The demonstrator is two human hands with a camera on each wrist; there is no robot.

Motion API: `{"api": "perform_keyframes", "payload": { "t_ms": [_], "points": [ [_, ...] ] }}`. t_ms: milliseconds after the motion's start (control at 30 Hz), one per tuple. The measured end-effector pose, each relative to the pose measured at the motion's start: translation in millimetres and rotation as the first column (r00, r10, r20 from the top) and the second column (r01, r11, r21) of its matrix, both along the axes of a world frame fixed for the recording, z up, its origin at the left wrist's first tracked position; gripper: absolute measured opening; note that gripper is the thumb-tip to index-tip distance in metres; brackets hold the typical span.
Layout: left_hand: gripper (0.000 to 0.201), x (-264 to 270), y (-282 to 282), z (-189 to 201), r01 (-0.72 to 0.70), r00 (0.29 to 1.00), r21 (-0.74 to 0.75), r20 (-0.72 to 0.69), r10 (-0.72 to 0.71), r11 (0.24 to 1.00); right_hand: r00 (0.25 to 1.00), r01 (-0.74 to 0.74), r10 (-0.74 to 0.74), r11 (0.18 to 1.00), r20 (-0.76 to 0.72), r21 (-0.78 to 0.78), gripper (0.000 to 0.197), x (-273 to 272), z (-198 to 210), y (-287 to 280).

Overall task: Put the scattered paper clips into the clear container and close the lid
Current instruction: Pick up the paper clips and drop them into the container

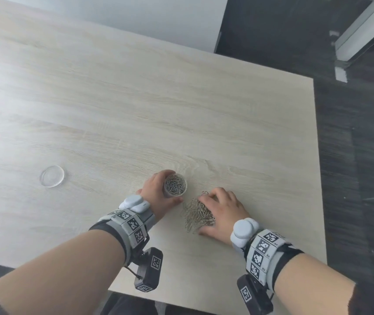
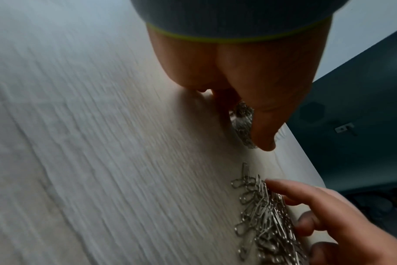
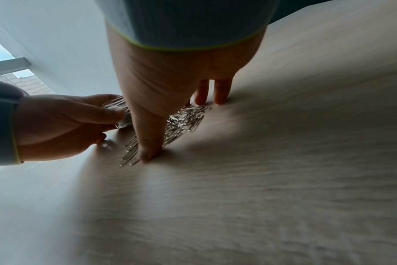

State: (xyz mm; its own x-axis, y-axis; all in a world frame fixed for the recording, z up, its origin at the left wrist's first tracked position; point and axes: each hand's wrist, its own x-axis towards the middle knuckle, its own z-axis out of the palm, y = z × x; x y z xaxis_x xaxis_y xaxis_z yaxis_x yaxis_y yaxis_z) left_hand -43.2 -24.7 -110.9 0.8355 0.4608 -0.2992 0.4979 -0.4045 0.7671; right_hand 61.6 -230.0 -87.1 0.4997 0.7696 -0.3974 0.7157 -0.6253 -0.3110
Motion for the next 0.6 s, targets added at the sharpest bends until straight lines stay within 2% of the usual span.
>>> {"api": "perform_keyframes", "payload": {
  "t_ms": [367, 500, 600],
  "points": [
    [0.069, -1, 15, 7, 0.048, 0.999, -0.122, 0.016, -0.046, 0.991, 0.995, 0.096, -0.093, 0.989, -0.031, 0.109, 0.024, 5, -10, 19],
    [0.07, 0, 18, 7, 0.066, 0.998, -0.148, 0.005, -0.066, 0.987, 0.984, 0.166, -0.156, 0.979, -0.086, 0.116, 0.014, 12, -6, 21],
    [0.071, 0, 21, 6, 0.07, 0.997, -0.161, 0.002, -0.071, 0.984, 0.97, 0.221, -0.21, 0.971, -0.122, 0.09, 0.014, 16, -4, 21]
  ]
}}
